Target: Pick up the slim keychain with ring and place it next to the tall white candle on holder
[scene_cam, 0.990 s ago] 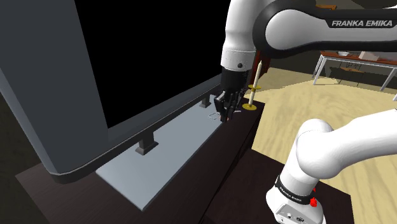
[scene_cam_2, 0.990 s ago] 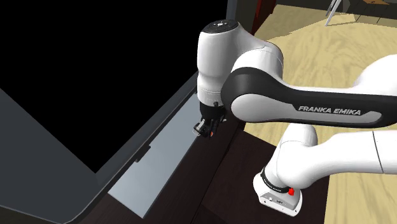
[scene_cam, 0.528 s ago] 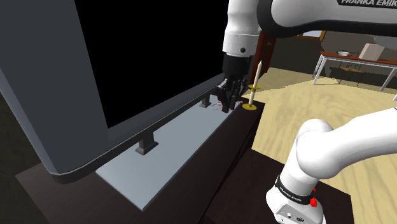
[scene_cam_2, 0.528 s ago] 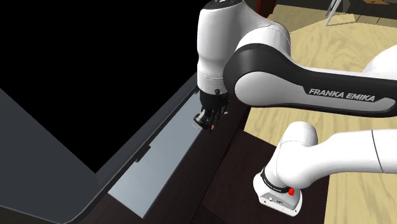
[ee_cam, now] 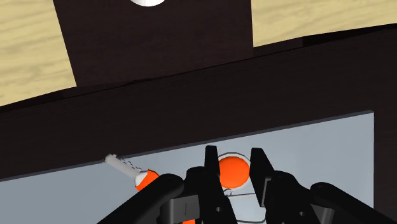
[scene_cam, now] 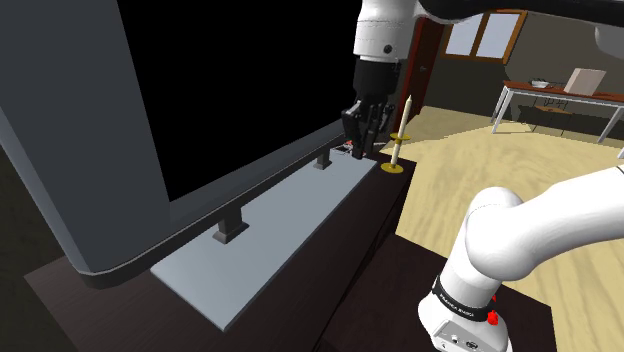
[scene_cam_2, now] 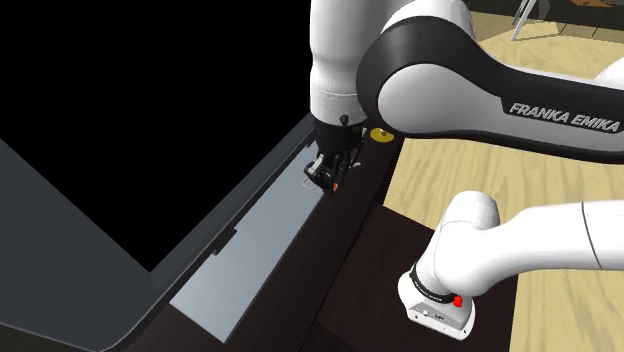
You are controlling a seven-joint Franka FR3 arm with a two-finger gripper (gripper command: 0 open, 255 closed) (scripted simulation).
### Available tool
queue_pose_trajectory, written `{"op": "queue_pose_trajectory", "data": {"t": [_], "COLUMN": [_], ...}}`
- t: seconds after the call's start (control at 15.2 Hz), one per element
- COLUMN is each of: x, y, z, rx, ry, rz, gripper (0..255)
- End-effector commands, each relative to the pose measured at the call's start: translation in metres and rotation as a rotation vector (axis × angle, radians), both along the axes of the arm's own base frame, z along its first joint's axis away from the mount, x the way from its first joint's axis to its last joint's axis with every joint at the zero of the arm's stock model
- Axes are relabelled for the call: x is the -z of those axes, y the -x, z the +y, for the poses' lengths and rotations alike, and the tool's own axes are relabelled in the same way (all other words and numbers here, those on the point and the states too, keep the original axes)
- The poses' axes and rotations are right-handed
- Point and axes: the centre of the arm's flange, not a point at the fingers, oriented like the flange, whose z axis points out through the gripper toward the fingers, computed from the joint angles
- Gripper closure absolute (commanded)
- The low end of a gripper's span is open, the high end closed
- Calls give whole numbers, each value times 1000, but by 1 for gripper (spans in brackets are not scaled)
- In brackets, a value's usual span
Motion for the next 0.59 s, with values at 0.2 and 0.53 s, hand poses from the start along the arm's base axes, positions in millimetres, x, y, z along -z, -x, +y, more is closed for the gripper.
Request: {"op": "queue_pose_trajectory", "data": {"t": [0.2, 0.53], "x": [-27, -54], "y": [1, 1], "z": [0, 0], "rx": [0, 0], "ry": [0, 0], "rz": [0, 0], "gripper": [255, 255]}}
